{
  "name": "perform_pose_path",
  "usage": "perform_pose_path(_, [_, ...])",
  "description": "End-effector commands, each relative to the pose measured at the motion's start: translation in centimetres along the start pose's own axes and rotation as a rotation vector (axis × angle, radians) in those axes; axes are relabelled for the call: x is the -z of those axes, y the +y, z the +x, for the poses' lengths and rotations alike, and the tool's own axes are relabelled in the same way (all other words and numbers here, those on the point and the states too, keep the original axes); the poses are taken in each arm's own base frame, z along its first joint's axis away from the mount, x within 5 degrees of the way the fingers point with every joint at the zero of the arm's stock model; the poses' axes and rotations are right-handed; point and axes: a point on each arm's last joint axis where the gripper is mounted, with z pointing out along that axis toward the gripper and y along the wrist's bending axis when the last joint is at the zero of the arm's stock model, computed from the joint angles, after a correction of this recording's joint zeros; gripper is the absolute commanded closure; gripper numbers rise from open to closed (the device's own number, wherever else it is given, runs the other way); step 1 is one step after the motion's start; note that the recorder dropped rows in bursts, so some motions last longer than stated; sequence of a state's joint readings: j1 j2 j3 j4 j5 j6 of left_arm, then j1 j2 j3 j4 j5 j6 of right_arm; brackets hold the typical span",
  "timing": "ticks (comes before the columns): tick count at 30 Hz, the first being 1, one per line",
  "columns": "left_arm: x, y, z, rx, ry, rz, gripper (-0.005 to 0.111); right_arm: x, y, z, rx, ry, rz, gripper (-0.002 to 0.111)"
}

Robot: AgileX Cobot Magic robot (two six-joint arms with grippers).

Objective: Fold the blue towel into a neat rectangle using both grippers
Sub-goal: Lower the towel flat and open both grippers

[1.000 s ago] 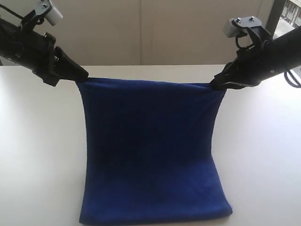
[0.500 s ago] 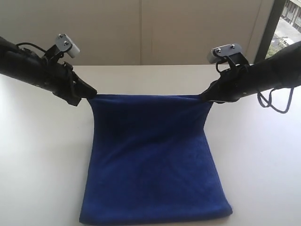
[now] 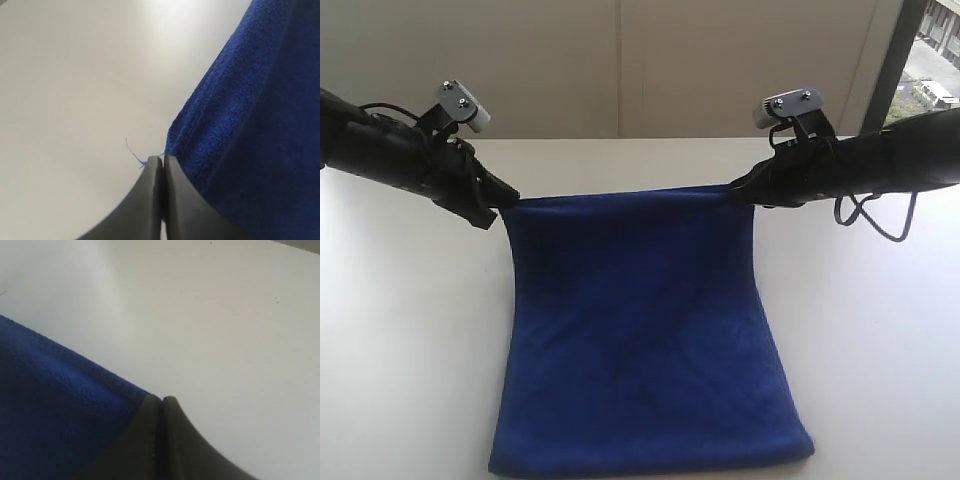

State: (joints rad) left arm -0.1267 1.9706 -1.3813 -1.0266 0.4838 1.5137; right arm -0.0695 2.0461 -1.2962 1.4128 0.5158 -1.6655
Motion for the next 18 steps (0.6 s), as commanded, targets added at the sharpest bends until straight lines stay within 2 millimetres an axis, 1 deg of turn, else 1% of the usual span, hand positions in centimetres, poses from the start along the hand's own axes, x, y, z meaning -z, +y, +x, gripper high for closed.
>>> perform_pose_path(1, [-0.8, 0.7, 1.1, 0.016, 0.026, -0.049, 0.107, -1.2, -1.1, 0.6, -0.008, 0.012, 0.034, 0.108])
perform_pose_path(7, [-1.9, 1.0, 2.2, 0.005, 0.055, -0.065, 0.107, -2.0, -1.4, 1.5, 0.001, 0.035, 0.03, 0.108])
perform_pose_path(11, [-2.7, 1.3, 3.2, 0.025, 0.075, -0.081, 0.107, -2.3, -2.0, 2.1, -0.004, 0.055, 0.085, 0.108])
perform_pose_path(13, [-3.0, 1.4, 3.5, 0.026, 0.082, -0.085, 0.101, -2.4, -2.4, 2.3, -0.007, 0.064, 0.122, 0.104])
perform_pose_path(15, [-3.0, 1.5, 3.3, 0.027, 0.059, -0.089, 0.092, -2.4, -2.4, 2.4, -0.008, 0.066, 0.13, 0.1])
perform_pose_path(18, [-3.0, 1.6, 2.7, 0.009, 0.006, -0.102, 0.079, -2.5, -2.1, 2.3, -0.009, 0.062, 0.098, 0.1])
